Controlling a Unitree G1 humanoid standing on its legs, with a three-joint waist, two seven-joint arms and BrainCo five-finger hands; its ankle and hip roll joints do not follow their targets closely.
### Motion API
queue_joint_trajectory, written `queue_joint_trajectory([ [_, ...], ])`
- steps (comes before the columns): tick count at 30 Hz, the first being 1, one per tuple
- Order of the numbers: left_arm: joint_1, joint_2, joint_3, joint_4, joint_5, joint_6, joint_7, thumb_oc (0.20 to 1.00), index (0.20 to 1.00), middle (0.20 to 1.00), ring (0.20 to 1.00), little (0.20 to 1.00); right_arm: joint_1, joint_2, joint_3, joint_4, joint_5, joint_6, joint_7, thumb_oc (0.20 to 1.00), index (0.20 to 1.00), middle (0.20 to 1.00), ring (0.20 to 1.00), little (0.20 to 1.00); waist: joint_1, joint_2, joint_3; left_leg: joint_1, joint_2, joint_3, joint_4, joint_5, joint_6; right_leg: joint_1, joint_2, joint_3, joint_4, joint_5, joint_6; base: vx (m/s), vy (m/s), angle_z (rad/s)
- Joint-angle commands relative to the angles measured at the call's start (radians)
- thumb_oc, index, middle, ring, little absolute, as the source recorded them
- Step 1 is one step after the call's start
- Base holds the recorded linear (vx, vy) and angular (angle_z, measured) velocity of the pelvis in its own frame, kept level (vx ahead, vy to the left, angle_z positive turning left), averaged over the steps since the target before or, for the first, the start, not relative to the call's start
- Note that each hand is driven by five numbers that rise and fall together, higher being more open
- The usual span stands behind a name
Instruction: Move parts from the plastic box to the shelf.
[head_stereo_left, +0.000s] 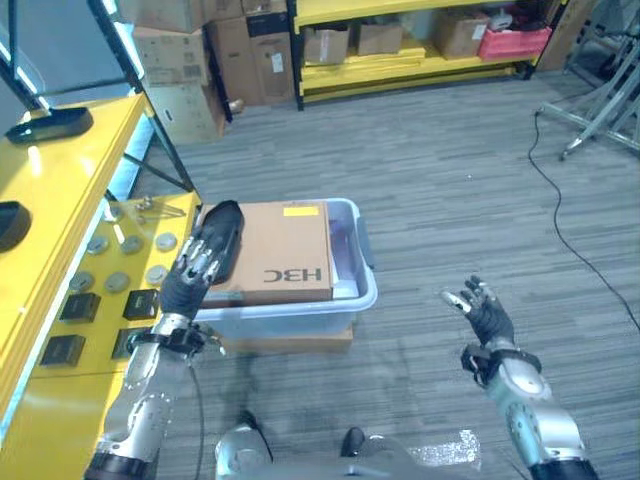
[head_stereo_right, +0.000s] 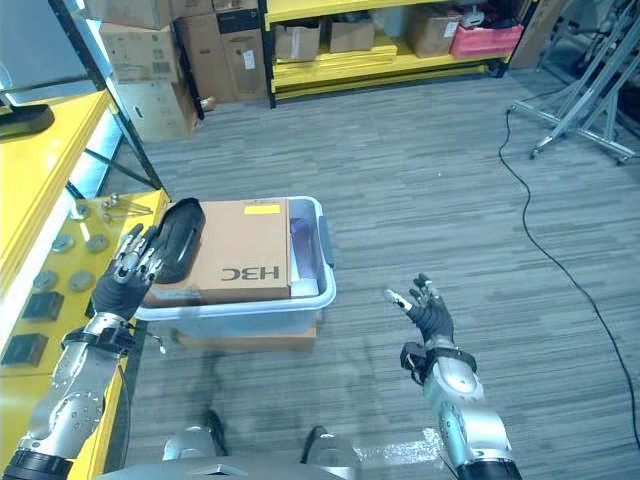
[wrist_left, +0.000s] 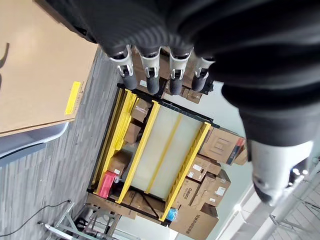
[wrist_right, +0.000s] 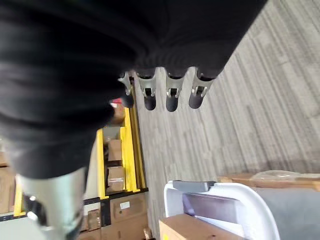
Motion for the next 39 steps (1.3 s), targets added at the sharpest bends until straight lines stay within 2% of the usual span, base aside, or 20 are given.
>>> queue_joint_trajectory([
  [1, 0.011, 0.034, 0.090, -0.093, -0.024, -0.023, -0.031, 1.000, 1.000, 1.000, 1.000, 1.000, -0.009, -0.023, -0.031, -0.116, 0.030, -0.043, 0.025, 1.000, 1.000, 1.000, 1.000, 1.000, 0.040, -0.029, 0.017, 0.028, -0.049, -0.042, 0.057, -0.016, 0.037, 0.021, -0.109, -0.034, 0.011, -0.030, 0.124, 0.11, 0.152, -0.32],
  [2, 0.020, 0.034, 0.102, -0.109, -0.018, -0.004, -0.038, 1.000, 1.000, 1.000, 1.000, 1.000, 0.003, -0.016, -0.038, -0.116, 0.036, -0.045, 0.028, 1.000, 1.000, 1.000, 1.000, 1.000, 0.043, -0.031, 0.016, 0.033, -0.061, -0.039, 0.048, -0.035, 0.043, 0.016, -0.115, -0.039, 0.018, -0.031, 0.130, 0.14, 0.179, -0.29],
  [3, 0.041, 0.039, 0.123, -0.130, 0.011, 0.022, -0.060, 1.000, 1.000, 1.000, 1.000, 1.000, 0.014, 0.001, -0.040, -0.113, -0.001, -0.057, 0.032, 1.000, 1.000, 1.000, 1.000, 1.000, 0.056, -0.032, 0.017, 0.046, -0.095, -0.041, 0.013, -0.076, 0.064, 0.009, -0.126, -0.042, 0.021, -0.024, 0.143, 0.12, 0.153, -0.03],
  [5, 0.052, 0.040, 0.132, -0.137, -0.002, 0.034, -0.068, 1.000, 1.000, 1.000, 1.000, 1.000, 0.013, 0.009, -0.038, -0.116, 0.000, -0.055, 0.022, 1.000, 1.000, 1.000, 1.000, 1.000, 0.062, -0.032, 0.016, 0.054, -0.113, -0.044, -0.011, -0.091, 0.075, 0.005, -0.130, -0.038, 0.017, -0.016, 0.152, 0.08, 0.115, 0.16],
  [8, 0.060, 0.044, 0.143, -0.145, -0.007, 0.043, -0.071, 1.000, 1.000, 1.000, 1.000, 1.000, 0.015, 0.019, -0.037, -0.122, -0.001, -0.047, 0.013, 1.000, 1.000, 1.000, 1.000, 1.000, 0.067, -0.030, 0.014, 0.062, -0.127, -0.039, -0.041, -0.091, 0.083, 0.001, -0.133, -0.039, 0.005, -0.006, 0.162, 0.04, 0.073, 0.11],
  [11, 0.075, 0.048, 0.152, -0.173, 0.014, 0.037, -0.082, 1.000, 1.000, 1.000, 1.000, 1.000, 0.005, 0.022, -0.039, -0.115, -0.032, -0.055, 0.030, 1.000, 1.000, 1.000, 1.000, 1.000, 0.094, -0.024, 0.017, 0.063, -0.141, -0.043, -0.085, -0.081, 0.090, 0.005, -0.134, -0.053, -0.032, 0.014, 0.176, 0.04, 0.133, 0.05],
  [12, 0.067, 0.055, 0.135, -0.181, 0.024, 0.024, -0.081, 1.000, 1.000, 1.000, 1.000, 1.000, -0.055, 0.002, -0.027, -0.104, -0.054, -0.085, -0.004, 1.000, 1.000, 1.000, 1.000, 1.000, 0.121, -0.020, 0.025, 0.038, -0.138, -0.057, -0.072, -0.079, 0.089, 0.006, -0.138, -0.068, -0.038, 0.018, 0.176, 0.02, 0.143, 0.02],
  [16, 0.041, 0.064, 0.106, -0.189, 0.018, 0.013, -0.079, 1.000, 1.000, 1.000, 1.000, 1.000, -0.196, -0.030, -0.003, -0.058, -0.086, -0.093, -0.091, 1.000, 1.000, 1.000, 1.000, 1.000, 0.167, -0.006, 0.042, -0.004, -0.136, -0.084, -0.046, -0.078, 0.086, 0.003, -0.149, -0.091, -0.028, 0.016, 0.173, -0.03, 0.103, 0.18],
  [17, 0.017, 0.075, 0.083, -0.188, 0.015, -0.007, -0.085, 1.000, 1.000, 1.000, 1.000, 1.000, -0.307, -0.053, 0.014, 0.002, -0.114, -0.102, -0.154, 1.000, 1.000, 1.000, 1.000, 1.000, 0.203, 0.006, 0.061, -0.039, -0.139, -0.112, -0.029, -0.078, 0.087, -0.007, -0.160, -0.109, -0.016, 0.012, 0.171, -0.09, 0.115, 0.22],
  [18, 0.011, 0.076, 0.080, -0.186, 0.012, -0.010, -0.087, 1.000, 1.000, 1.000, 1.000, 1.000, -0.330, -0.059, 0.017, 0.019, -0.117, -0.107, -0.165, 1.000, 1.000, 1.000, 1.000, 1.000, 0.209, 0.009, 0.066, -0.047, -0.140, -0.118, -0.025, -0.078, 0.087, -0.009, -0.162, -0.112, -0.014, 0.011, 0.171, -0.15, 0.130, 0.28],
  [22, -0.060, 0.101, 0.031, -0.172, -0.027, -0.035, -0.111, 1.000, 1.000, 1.000, 1.000, 1.000, -0.595, -0.101, 0.051, 0.219, -0.113, -0.078, -0.353, 1.000, 1.000, 1.000, 1.000, 1.000, 0.287, 0.039, 0.122, -0.133, -0.167, -0.196, 0.008, -0.077, 0.092, -0.044, -0.187, -0.150, 0.022, -0.001, 0.166, -0.14, 0.101, 0.35],
  [25, -0.092, 0.112, -0.001, -0.162, -0.024, -0.052, -0.117, 1.000, 1.000, 1.000, 1.000, 1.000, -0.700, -0.119, 0.048, 0.345, -0.091, -0.089, -0.444, 1.000, 1.000, 1.000, 1.000, 1.000, 0.329, 0.055, 0.150, -0.177, -0.191, -0.238, 0.017, -0.076, 0.100, -0.065, -0.200, -0.168, 0.040, -0.007, 0.165, -0.12, 0.065, 0.49],
  [29, -0.122, 0.115, -0.048, -0.143, -0.032, -0.082, -0.141, 1.000, 1.000, 1.000, 1.000, 1.000, -0.821, -0.129, 0.072, 0.473, -0.100, -0.099, -0.517, 1.000, 1.000, 1.000, 1.000, 1.000, 0.376, 0.073, 0.188, -0.227, -0.226, -0.291, 0.028, -0.076, 0.113, -0.093, -0.210, -0.185, 0.060, -0.014, 0.161, -0.11, 0.058, 0.35],
  [32, -0.126, 0.117, -0.068, -0.132, -0.028, -0.108, -0.155, 1.000, 1.000, 1.000, 1.000, 1.000, -0.857, -0.138, 0.085, 0.518, -0.087, -0.092, -0.520, 1.000, 1.000, 1.000, 1.000, 1.000, 0.394, 0.079, 0.208, -0.249, -0.242, -0.312, 0.036, -0.074, 0.119, -0.102, -0.215, -0.192, 0.069, -0.015, 0.159, -0.06, 0.060, 0.35],
  [39, -0.129, 0.129, -0.090, -0.125, -0.041, -0.121, -0.175, 1.000, 1.000, 1.000, 1.000, 1.000, -0.897, -0.143, 0.120, 0.607, -0.066, -0.080, -0.528, 1.000, 1.000, 1.000, 1.000, 1.000, 0.427, 0.080, 0.221, -0.257, -0.267, -0.340, 0.015, -0.060, 0.127, -0.094, -0.215, -0.208, 0.055, -0.013, 0.169, -0.02, 0.036, 0.23],
])
